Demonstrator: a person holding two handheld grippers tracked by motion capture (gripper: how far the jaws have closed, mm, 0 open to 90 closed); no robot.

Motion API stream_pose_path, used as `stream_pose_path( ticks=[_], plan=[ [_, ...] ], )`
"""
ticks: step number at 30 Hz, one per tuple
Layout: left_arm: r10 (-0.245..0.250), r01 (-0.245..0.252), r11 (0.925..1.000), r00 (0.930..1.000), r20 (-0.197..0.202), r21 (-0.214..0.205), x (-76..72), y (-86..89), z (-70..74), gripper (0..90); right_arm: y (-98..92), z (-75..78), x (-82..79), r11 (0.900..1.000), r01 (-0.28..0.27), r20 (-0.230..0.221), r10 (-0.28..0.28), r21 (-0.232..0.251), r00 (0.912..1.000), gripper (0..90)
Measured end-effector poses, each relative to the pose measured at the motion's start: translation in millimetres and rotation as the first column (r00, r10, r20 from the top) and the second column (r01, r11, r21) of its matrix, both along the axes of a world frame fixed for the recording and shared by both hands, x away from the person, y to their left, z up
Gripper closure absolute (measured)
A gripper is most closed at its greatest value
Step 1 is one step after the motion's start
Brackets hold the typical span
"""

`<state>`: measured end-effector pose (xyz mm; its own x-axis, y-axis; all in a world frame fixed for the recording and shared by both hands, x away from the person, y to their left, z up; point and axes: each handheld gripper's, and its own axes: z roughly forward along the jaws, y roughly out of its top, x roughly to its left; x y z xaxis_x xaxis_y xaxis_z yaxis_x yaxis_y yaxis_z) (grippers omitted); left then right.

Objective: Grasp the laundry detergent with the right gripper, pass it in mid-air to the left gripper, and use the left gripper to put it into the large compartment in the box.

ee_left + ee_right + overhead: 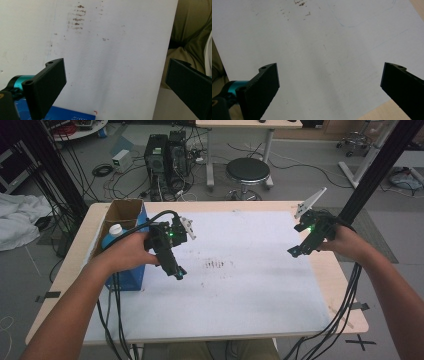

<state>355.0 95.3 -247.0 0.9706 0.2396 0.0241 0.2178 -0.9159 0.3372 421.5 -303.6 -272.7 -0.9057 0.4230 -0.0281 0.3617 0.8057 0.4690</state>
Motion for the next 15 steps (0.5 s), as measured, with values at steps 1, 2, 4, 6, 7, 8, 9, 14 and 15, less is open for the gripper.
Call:
stream_pose_path(
  ticks=[1,2,4,6,7,8,9,14,15],
  plan=[
    [0.000,0.000,1.0000,1.0000,0.000,0.000,-0.1,0.3,0.1,3.4,0.0,0.0,0.0,1.0000,0.000,0.000,0.000,0.000,1.0000,1.0],
    [0.003,-0.003,1.0000,1.0000,0.001,-0.002,-0.3,0.5,0.0,3.4,-0.2,0.1,-0.1,1.0000,0.001,0.001,-0.001,0.001,1.0000,1.0],
    [0.005,-0.005,1.0000,1.0000,0.002,-0.002,-0.4,1.0,0.1,3.4,0.1,0.2,-0.2,1.0000,-0.003,0.003,0.003,0.002,1.0000,1.0],
    [0.005,-0.005,1.0000,1.0000,0.003,-0.002,-0.4,1.3,0.3,3.4,0.3,0.2,-0.3,1.0000,-0.004,0.004,0.004,0.001,1.0000,1.0],
    [0.003,-0.003,1.0000,1.0000,0.002,-0.001,-0.2,1.4,0.4,3.4,0.9,0.2,-0.6,1.0000,-0.003,0.002,0.003,0.001,1.0000,1.0],
    [0.004,-0.004,1.0000,1.0000,0.003,0.000,-0.2,1.5,0.4,3.4,0.9,0.2,-0.6,1.0000,-0.003,0.002,0.003,0.001,1.0000,1.0],
    [0.003,-0.003,1.0000,1.0000,0.003,-0.002,-0.3,1.9,0.4,3.4,1.0,0.1,-0.8,1.0000,-0.002,0.002,0.002,0.001,1.0000,1.0],
    [0.006,-0.006,1.0000,1.0000,0.005,-0.002,-1.4,2.9,1.1,3.4,2.1,0.3,-1.5,1.0000,-0.005,0.002,0.005,0.002,1.0000,1.0],
    [0.008,-0.008,1.0000,0.9999,0.006,-0.003,-1.7,3.1,1.3,3.4,2.3,0.4,-1.6,1.0000,-0.004,0.003,0.004,0.000,1.0000,1.0]
  ],
)
